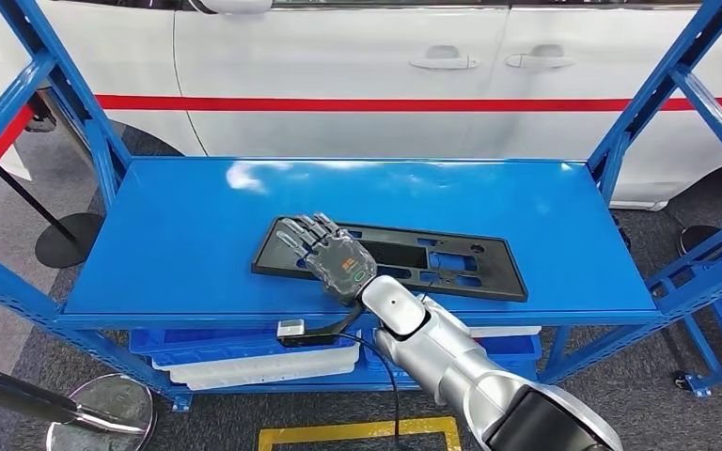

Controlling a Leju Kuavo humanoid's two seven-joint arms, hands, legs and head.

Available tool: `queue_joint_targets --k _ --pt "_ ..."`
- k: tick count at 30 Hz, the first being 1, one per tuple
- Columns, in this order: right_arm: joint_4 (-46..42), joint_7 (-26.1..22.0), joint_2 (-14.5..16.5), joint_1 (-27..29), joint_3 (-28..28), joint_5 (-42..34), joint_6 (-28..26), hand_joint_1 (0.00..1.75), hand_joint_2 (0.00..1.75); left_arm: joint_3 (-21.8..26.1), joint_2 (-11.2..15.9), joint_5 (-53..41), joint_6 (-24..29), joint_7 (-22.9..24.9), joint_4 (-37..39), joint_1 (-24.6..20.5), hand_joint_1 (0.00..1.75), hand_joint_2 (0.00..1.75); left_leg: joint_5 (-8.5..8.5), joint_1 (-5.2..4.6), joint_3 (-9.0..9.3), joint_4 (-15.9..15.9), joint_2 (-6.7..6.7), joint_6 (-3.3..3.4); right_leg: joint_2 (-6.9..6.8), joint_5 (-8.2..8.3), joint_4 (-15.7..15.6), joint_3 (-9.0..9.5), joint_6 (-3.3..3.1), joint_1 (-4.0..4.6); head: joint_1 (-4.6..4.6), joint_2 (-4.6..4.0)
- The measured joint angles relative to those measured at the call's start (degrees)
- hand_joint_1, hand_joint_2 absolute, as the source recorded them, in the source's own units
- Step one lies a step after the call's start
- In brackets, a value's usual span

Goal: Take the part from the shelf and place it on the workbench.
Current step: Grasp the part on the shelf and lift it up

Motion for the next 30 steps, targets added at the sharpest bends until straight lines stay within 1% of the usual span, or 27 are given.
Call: queue_joint_targets --k 1,2,3,4,5,6,7,8,10,11,12,13,14,16,17,18,19,20,21,22,23,24,26,27,28,29,30 --pt "0.6 0.0 -0.4 -0.1 -0.2 0.0 0.0 0.0 1.75 0.0 0.0 0.0 -0.1 0.0 0.0 0.0 0.0 0.0 -0.01 -0.02 -0.01 0.0 0.0 0.06 0.0 -1.37 3.8 -1.95 0.16 -0.04 0.0 0.0" --pt "1.2 0.3 -0.8 -0.1 -0.3 0.3 0.3 0.0 1.75 0.0 0.0 0.1 -0.1 0.0 0.0 0.0 0.0 0.0 -0.03 -0.03 0.0 0.0 -0.02 0.07 0.0 -1.86 6.2 -3.36 0.23 -0.05 0.0 0.0" --pt "1.7 0.9 -1.2 -0.2 -0.5 0.7 0.6 0.0 1.75 0.0 0.0 0.2 -0.1 0.0 0.0 0.1 0.0 0.0 -0.04 -0.04 0.02 0.0 -0.04 0.07 0.0 -1.3 6.7 -3.84 0.19 -0.04 0.0 0.0" --pt "2.3 1.8 -1.5 -0.4 -0.7 1.4 1.1 0.0 1.75 0.0 0.0 0.2 -0.2 0.0 0.0 0.1 0.0 0.0 -0.06 -0.06 0.09 0.0 -0.06 0.04 0.0 0.31 4.8 -3.13 0.02 -0.02 0.0 0.0" --pt "2.8 3.2 -1.8 -0.8 -0.8 2.3 1.7 0.0 1.75 0.0 0.0 0.3 -0.2 -0.1 0.0 0.0 0.0 0.0 -0.09 -0.08 0.18 0.0 -0.08 -0.02 0.0 2.52 1.0 -1.42 -0.29 0.05 0.0 0.0" --pt "3.3 5.1 -2.0 -1.3 -1.0 3.3 2.5 0.0 1.75 0.0 0.0 0.4 -0.2 -0.1 0.0 0.0 0.0 0.0 -0.14 -0.13 0.25 0.0 -0.08 -0.11 0.01 4.3 -3.3 0.57 -0.68 0.19 0.0 0.0" --pt "3.9 7.5 -2.2 -1.9 -1.1 4.2 3.4 0.07 1.75 0.0 0.0 0.4 -0.2 -0.2 0.0 0.0 0.0 0.0 -0.18 -0.21 0.29 0.0 -0.08 -0.29 -0.01 5.61 -6.8 2.19 -1.02 0.38 0.0 0.0" --pt "4.7 10.2 -2.4 -2.5 -1.4 5.1 4.4 0.38 1.75 0.0 0.0 0.4 -0.3 -0.2 0.0 -0.1 0.0 0.0 -0.21 -0.26 0.3 0.0 -0.09 -0.52 -0.03 6.2 -9.0 3.18 -1.3 0.57 0.0 0.0" --pt "6.1 15.4 -2.8 -3.4 -2.2 6.0 6.3 1.22 1.75 0.0 -0.1 0.5 -0.2 -0.3 0.0 -0.1 0.0 0.0 -0.14 -0.28 0.38 -0.2 -0.1 -1.11 -0.07 6.27 -9.8 3.49 -1.66 0.83 0.0 0.0" --pt "6.8 17.2 -3.1 -3.8 -2.8 6.1 7.1 1.57 1.75 0.0 -0.1 0.6 -0.2 -0.4 0.0 0.0 0.0 0.0 -0.19 -0.28 0.36 -0.1 -0.05 -1.39 -0.11 6.43 -10.1 3.67 -1.91 0.66 0.0 0.0" --pt "7.4 18.4 -3.3 -4.3 -3.3 6.2 8.0 1.71 1.75 0.0 -0.1 0.6 -0.1 -0.4 0.0 0.0 0.0 0.0 -0.52 -0.31 0.21 0.5 0.02 -1.66 -0.16 6.63 -10.5 3.92 -2.18 0.49 0.0 0.0" --pt "8.0 19.2 -3.6 -4.7 -3.8 6.2 8.8 1.73 1.75 0.0 -0.1 0.8 -0.1 -0.4 0.0 0.1 0.0 0.0 -1.51 -0.36 -0.37 2.0 0.09 -1.86 -0.24 6.85 -10.9 4.16 -2.5 0.31 0.0 0.0" --pt "8.6 19.7 -3.9 -5.1 -4.3 6.2 9.5 1.74 1.75 0.0 -0.1 0.9 0.0 -0.5 0.0 0.2 0.0 0.0 -3.1 -0.39 -1.48 4.7 0.17 -2.01 -0.3 7.0 -11.2 4.35 -2.74 0.15 0.0 0.0" --pt "9.6 20.2 -4.5 -5.4 -5.2 6.2 10.5 1.75 1.75 0.0 -0.1 1.0 0.1 -0.6 0.0 0.3 0.0 0.0 -6.92 -0.37 -4.73 12.0 0.19 -2.26 -0.3 6.98 -11.2 4.32 -3.01 0.28 0.0 0.0" --pt "9.9 20.3 -4.7 -5.4 -5.5 6.3 10.7 1.75 1.75 0.0 -0.1 1.1 0.1 -0.6 0.0 0.4 0.0 0.0 -7.86 -0.35 -5.98 14.8 0.19 -2.38 -0.25 6.96 -11.2 4.29 -3.02 0.32 0.0 0.0" --pt "10.2 20.3 -4.8 -5.5 -5.7 6.3 10.9 1.75 1.75 0.0 -0.1 1.1 0.1 -0.6 0.0 0.4 0.0 0.0 -7.73 -0.33 -6.4 15.7 0.2 -2.48 -0.2 6.92 -11.1 4.29 -2.99 0.33 0.0 0.0" --pt "10.3 20.4 -4.9 -5.6 -6.0 6.4 11.0 1.75 1.75 0.0 -0.1 1.0 0.1 -0.6 0.0 0.5 0.0 0.0 -6.42 -0.28 -5.68 14.2 0.2 -2.53 -0.15 6.84 -10.9 4.33 -2.91 0.32 0.0 0.0" --pt "10.5 20.4 -5.0 -5.7 -6.2 6.4 11.1 1.75 1.75 0.0 -0.1 1.0 0.1 -0.6 0.0 0.5 0.0 0.0 -4.39 -0.21 -4.06 10.8 0.22 -2.54 -0.12 6.71 -10.8 4.38 -2.76 0.28 0.0 0.0" --pt "10.6 20.4 -5.1 -5.8 -6.5 6.5 11.2 1.75 1.75 0.0 0.0 1.0 0.1 -0.6 0.0 0.4 0.0 0.0 -2.71 -0.17 -2.09 6.8 0.26 -2.48 -0.11 6.51 -10.5 4.37 -2.53 0.29 0.0 0.0" --pt "10.8 20.4 -5.2 -5.9 -6.7 6.4 11.3 1.75 1.75 0.0 0.0 0.9 0.1 -0.6 0.0 0.4 0.0 0.0 -1.47 -0.21 -0.47 3.3 0.23 -2.24 -0.1 6.31 -10.1 4.26 -2.28 0.37 0.01 0.0" --pt "10.9 20.4 -5.3 -5.9 -6.9 6.4 11.4 1.75 1.75 0.0 0.0 0.9 0.1 -0.6 0.0 0.3 0.0 0.0 -0.9 -0.25 0.49 1.2 0.2 -1.93 -0.11 6.19 -9.9 4.09 -2.01 0.47 0.01 0.0" --pt "11.0 20.4 -5.4 -5.9 -7.1 6.4 11.5 1.75 1.75 0.0 0.0 0.9 0.1 -0.6 0.0 0.3 0.0 0.0 -0.92 -0.37 0.82 0.3 0.15 -1.58 -0.11 6.15 -9.7 3.92 -1.76 0.57 0.01 0.0" --pt "11.1 20.4 -5.5 -6.1 -7.6 6.4 11.8 1.75 1.75 0.0 0.0 0.9 0.1 -0.6 0.0 0.3 0.0 0.0 -0.72 -0.45 0.75 0.1 0.1 -0.84 -0.1 6.18 -9.7 3.77 -1.25 0.56 0.0 0.0" --pt "11.2 20.2 -5.5 -6.1 -7.8 6.3 11.9 1.75 1.75 0.0 0.0 0.9 0.1 -0.7 0.0 0.2 0.0 0.0 -0.59 -0.4 0.79 0.0 0.11 -0.49 -0.1 5.85 -9.3 3.65 -0.93 0.48 0.01 0.0" --pt "11.3 20.0 -5.6 -6.2 -8.1 6.3 12.0 1.75 1.75 0.0 0.0 0.9 0.1 -0.9 0.0 0.1 0.0 0.0 -0.47 -0.3 0.82 -0.1 0.13 -0.15 -0.1 4.96 -8.1 3.1 -0.58 0.37 0.01 0.0" --pt "11.3 19.8 -5.7 -6.2 -8.3 6.3 12.0 1.75 1.75 0.0 -0.1 0.9 0.1 -1.3 0.0 -0.1 0.0 0.0 -0.36 -0.19 0.83 -0.3 0.14 0.1 -0.1 3.51 -5.7 1.99 -0.24 0.23 0.01 0.0" --pt "11.4 19.6 -5.8 -6.1 -8.5 6.3 12.0 1.75 1.75 0.0 -0.1 1.0 0.2 -1.9 0.0 -0.2 0.0 0.0 -0.33 -0.18 0.78 -0.3 0.15 0.23 -0.11 1.69 -2.2 0.35 0.06 0.11 0.02 0.0"
